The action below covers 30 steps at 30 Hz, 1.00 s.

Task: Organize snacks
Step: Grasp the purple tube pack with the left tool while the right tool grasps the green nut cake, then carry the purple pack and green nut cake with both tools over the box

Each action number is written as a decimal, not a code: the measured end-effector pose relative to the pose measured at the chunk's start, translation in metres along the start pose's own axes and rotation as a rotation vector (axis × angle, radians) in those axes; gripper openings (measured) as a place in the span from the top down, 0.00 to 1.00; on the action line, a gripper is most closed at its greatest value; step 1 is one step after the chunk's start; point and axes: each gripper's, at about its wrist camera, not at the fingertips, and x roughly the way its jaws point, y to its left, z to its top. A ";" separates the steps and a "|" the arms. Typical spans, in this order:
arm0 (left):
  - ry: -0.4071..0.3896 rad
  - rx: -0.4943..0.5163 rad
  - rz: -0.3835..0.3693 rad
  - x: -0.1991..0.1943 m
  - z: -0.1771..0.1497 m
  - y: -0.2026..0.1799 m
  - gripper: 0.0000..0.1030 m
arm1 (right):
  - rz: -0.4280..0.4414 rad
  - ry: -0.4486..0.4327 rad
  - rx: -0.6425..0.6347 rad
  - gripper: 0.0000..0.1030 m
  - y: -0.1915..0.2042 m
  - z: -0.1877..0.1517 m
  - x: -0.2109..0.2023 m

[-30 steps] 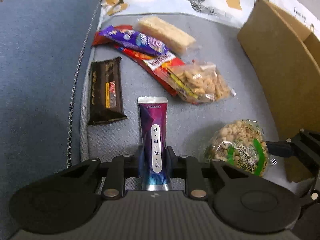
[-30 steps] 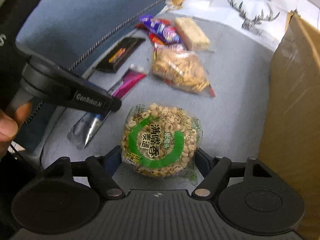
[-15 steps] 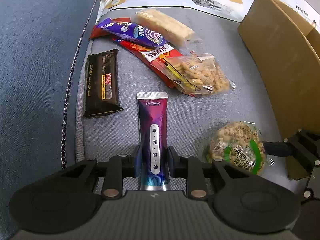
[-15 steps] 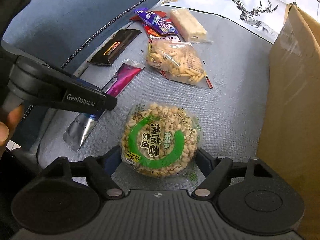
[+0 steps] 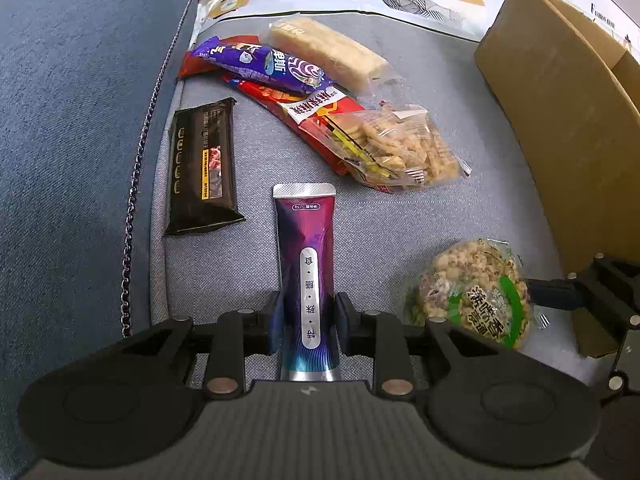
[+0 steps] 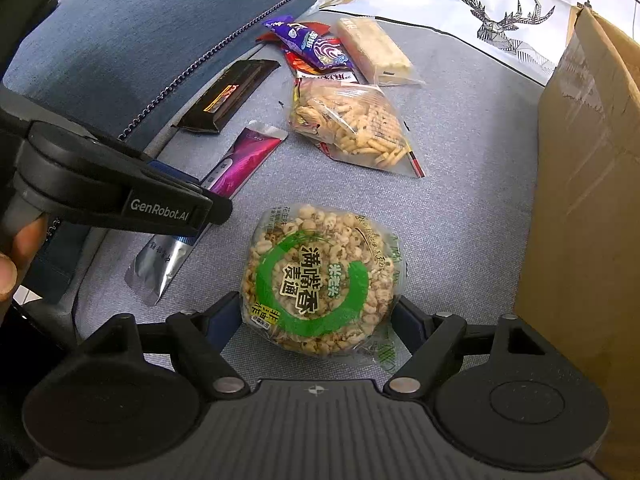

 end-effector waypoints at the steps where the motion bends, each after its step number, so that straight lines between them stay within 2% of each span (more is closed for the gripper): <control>1: 0.000 0.000 0.000 0.000 0.000 0.000 0.72 | -0.001 0.000 0.000 0.21 0.000 0.000 0.000; 6: -0.003 0.003 0.001 0.000 0.000 0.000 0.73 | -0.009 -0.003 -0.014 0.24 0.001 -0.001 0.000; 9: -0.009 0.001 0.001 -0.001 0.001 0.000 0.78 | -0.021 -0.016 -0.031 0.25 0.003 -0.002 -0.002; 12: -0.041 -0.015 -0.003 -0.009 0.002 0.001 0.80 | -0.033 -0.055 -0.030 0.25 0.003 -0.001 -0.010; 19: -0.183 -0.073 -0.020 -0.044 0.003 0.006 0.81 | -0.053 -0.261 -0.014 0.26 -0.003 0.002 -0.057; 26: -0.347 -0.125 -0.036 -0.083 0.009 -0.006 0.81 | -0.049 -0.523 0.007 0.25 -0.023 -0.007 -0.121; 30: -0.443 -0.143 -0.065 -0.106 0.016 -0.021 0.81 | -0.068 -0.612 0.019 0.25 -0.043 -0.014 -0.146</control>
